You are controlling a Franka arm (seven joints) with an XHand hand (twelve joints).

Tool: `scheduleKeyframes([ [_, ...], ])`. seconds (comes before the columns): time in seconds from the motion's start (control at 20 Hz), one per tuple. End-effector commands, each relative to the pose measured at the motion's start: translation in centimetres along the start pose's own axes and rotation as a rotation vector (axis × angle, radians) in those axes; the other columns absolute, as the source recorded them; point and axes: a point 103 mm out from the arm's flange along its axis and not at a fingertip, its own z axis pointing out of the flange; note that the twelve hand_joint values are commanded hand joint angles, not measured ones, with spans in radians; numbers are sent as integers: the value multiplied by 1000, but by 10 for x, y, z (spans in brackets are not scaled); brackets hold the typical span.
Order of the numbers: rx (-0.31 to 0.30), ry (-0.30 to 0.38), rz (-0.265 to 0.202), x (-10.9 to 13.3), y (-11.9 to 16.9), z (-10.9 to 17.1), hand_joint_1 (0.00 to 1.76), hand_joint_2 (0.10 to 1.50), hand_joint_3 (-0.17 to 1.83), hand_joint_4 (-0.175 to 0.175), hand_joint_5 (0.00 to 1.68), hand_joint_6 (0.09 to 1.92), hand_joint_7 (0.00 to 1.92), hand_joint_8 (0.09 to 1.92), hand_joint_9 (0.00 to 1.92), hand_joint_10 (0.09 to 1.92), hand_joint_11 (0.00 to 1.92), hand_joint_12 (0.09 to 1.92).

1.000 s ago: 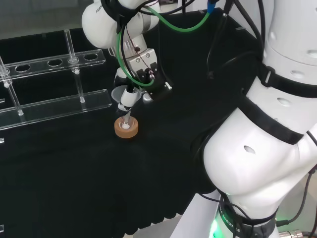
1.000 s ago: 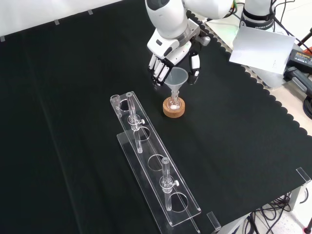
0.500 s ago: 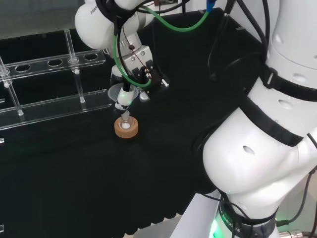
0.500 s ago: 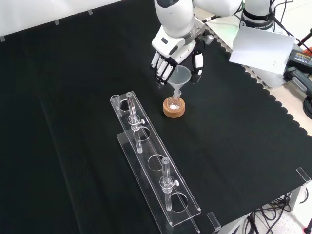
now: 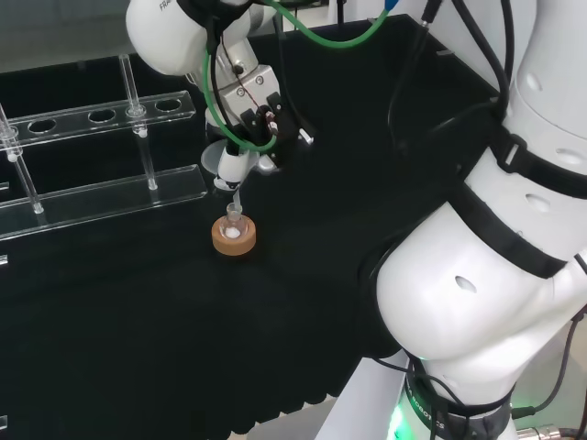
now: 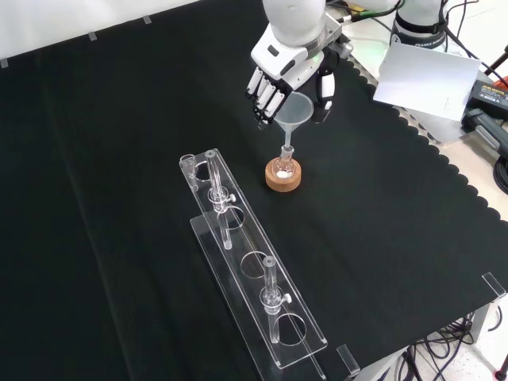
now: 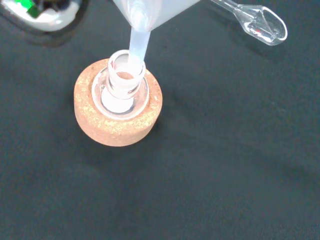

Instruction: Remove the funnel from the round-bottom flask.

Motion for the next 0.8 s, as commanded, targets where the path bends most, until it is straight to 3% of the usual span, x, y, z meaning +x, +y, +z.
scheduleKeyframes([
  [0.05,-45,-29,15,2,-17,-28,798,633,507,-37,545,87,567,678,905,466,661,1229],
  [0.8,-99,-6,56,-17,-32,-79,790,634,511,-38,540,87,565,680,909,459,669,1222],
])
